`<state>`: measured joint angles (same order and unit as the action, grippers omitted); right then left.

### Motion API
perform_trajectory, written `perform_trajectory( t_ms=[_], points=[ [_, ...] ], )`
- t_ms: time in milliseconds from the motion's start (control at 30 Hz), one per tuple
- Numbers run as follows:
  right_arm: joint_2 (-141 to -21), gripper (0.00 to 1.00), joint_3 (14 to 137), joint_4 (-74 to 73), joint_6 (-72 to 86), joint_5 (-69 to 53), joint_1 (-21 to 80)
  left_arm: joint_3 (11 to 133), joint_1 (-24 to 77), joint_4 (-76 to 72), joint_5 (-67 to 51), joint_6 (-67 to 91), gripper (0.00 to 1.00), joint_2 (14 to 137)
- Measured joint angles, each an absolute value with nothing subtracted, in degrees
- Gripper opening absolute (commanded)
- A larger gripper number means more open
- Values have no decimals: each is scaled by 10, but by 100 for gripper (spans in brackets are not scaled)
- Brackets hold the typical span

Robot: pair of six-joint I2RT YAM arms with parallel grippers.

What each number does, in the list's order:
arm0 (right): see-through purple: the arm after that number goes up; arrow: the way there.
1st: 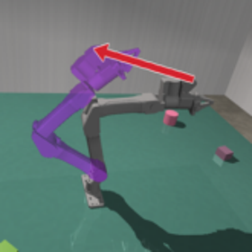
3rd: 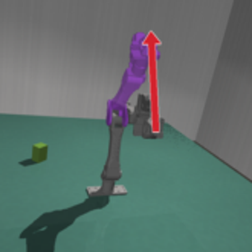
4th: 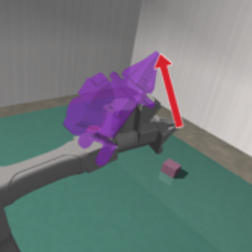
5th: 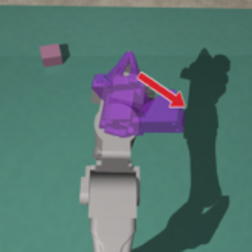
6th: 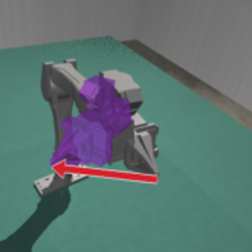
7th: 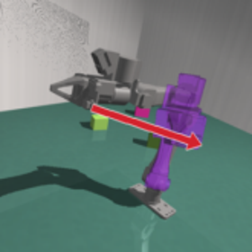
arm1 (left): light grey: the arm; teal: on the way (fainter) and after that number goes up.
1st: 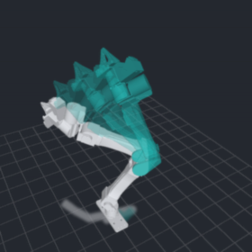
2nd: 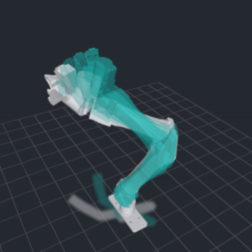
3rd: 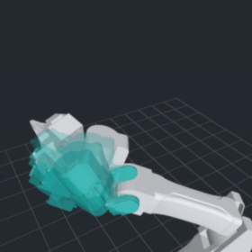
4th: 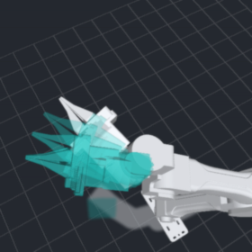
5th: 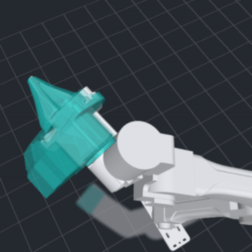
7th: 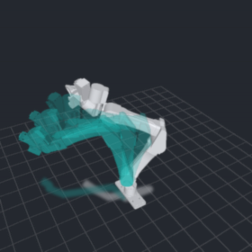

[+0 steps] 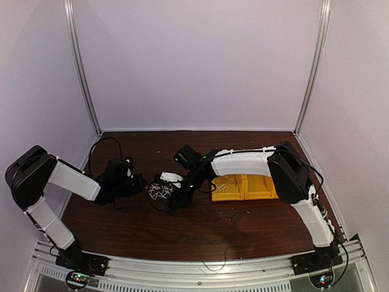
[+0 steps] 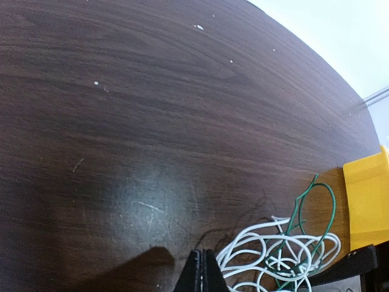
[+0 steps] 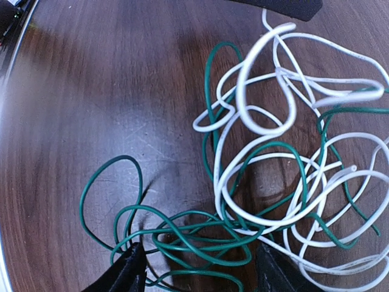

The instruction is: Untangle the cables

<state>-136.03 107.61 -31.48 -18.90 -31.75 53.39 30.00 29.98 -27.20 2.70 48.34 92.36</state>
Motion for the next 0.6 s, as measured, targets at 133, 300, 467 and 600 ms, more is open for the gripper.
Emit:
perform_trajectory(
  t_ms=[133,300,467,600],
  points=[
    [-1355,69,1076,-327,-201,-314,534,307,300,-272,27,481,0,929],
    [-1312,71,1057,-331,-216,-314,537,309,300,-252,26,478,0,898],
    [-1309,76,1084,-325,-212,-311,550,339,300,-214,22,470,0,831],
    [-1337,86,1108,-317,-202,-309,556,381,301,-183,12,460,0,786]
  ],
)
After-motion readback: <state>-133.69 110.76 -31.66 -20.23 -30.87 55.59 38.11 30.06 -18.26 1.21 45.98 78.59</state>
